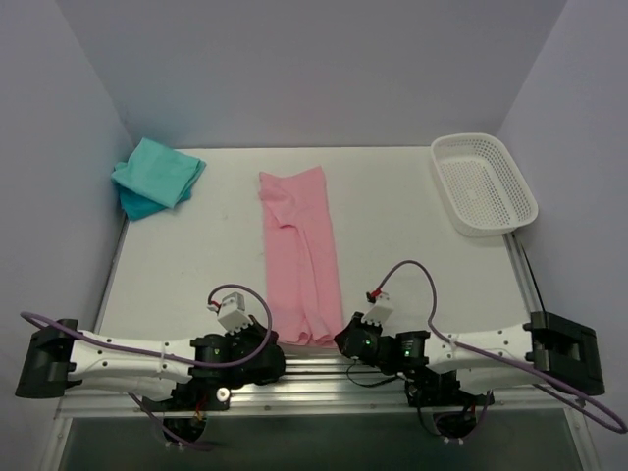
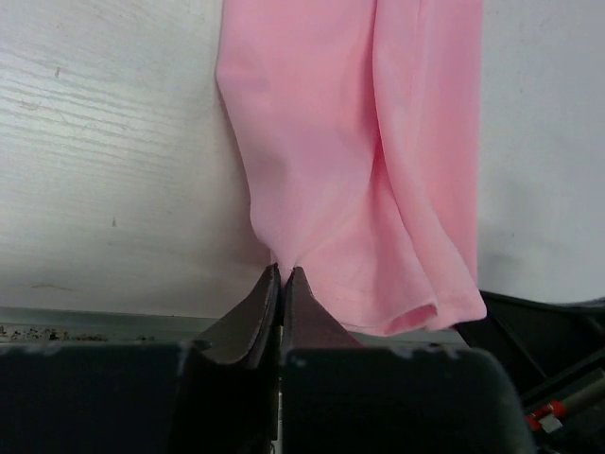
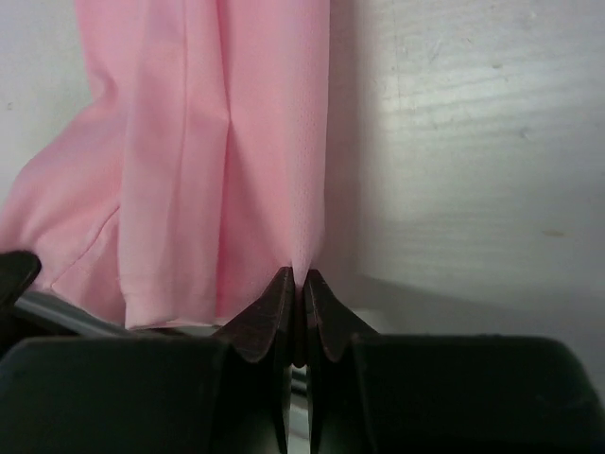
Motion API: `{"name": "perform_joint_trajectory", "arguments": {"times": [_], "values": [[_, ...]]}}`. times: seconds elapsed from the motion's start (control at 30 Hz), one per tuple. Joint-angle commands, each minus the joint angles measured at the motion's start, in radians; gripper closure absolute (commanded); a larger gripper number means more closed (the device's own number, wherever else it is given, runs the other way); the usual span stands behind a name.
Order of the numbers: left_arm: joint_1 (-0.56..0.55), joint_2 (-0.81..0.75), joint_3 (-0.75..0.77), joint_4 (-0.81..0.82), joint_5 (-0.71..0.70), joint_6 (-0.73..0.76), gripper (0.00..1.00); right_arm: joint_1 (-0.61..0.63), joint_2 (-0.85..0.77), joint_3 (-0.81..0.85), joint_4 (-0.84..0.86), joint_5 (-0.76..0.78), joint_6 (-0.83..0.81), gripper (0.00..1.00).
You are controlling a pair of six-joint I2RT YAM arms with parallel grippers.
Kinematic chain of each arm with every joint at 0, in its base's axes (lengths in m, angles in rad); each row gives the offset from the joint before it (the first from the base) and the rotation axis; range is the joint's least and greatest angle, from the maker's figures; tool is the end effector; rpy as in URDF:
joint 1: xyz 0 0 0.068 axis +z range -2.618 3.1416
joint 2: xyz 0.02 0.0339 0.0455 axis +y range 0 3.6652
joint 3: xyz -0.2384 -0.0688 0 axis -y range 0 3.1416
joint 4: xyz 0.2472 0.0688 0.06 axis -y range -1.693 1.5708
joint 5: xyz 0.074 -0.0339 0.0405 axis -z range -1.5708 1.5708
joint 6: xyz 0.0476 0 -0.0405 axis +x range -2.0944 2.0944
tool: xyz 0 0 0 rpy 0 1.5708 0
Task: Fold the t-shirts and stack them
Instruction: Grab the bottom of the folded rectangular tshirt with both arms, then fold the folded rectangular tshirt in 1/3 of the way
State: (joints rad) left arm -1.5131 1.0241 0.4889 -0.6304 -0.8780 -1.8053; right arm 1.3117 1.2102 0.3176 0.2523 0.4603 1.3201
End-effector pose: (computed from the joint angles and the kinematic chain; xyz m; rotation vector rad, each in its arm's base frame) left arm 0.0470 -0.1780 0.1467 -0.5409 2.1890 -0.5523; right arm 0.0797 0.2181 0.1120 0.2803 2.3001 0.9820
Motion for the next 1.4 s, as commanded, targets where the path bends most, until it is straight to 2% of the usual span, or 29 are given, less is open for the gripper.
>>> {"name": "perform_joint_trajectory", "arguments": {"times": [0.0,0.2,0.4,0.5,0.63,0.73,0.93,1.37], "values": [[-0.007,-0.082,0.017,-0.127,-0.018,0.030,0.98,0.063,-0.205,0.003,-0.378,0.118,0.094,1.00],[-0.006,-0.111,-0.007,-0.124,-0.007,0.034,0.98,0.080,-0.330,0.004,-0.470,0.143,0.107,1.00],[-0.004,-0.081,0.042,-0.143,-0.025,0.046,0.98,0.081,-0.221,0.098,-0.501,0.184,0.084,1.00],[0.019,-0.099,0.077,-0.138,-0.053,0.108,0.98,0.077,-0.169,0.169,-0.525,0.219,0.054,1.00],[0.120,-0.119,0.112,-0.005,-0.013,0.347,0.98,0.034,-0.110,0.251,-0.533,0.235,-0.018,1.00],[0.192,-0.114,0.129,0.076,0.033,0.456,0.98,-0.020,-0.069,0.310,-0.510,0.224,-0.093,1.00],[0.300,-0.067,0.172,0.172,0.105,0.592,0.98,-0.120,0.012,0.391,-0.440,0.187,-0.232,1.00],[0.524,0.034,0.241,0.347,0.261,0.756,0.98,-0.308,0.277,0.609,-0.338,0.129,-0.432,1.00]]}}
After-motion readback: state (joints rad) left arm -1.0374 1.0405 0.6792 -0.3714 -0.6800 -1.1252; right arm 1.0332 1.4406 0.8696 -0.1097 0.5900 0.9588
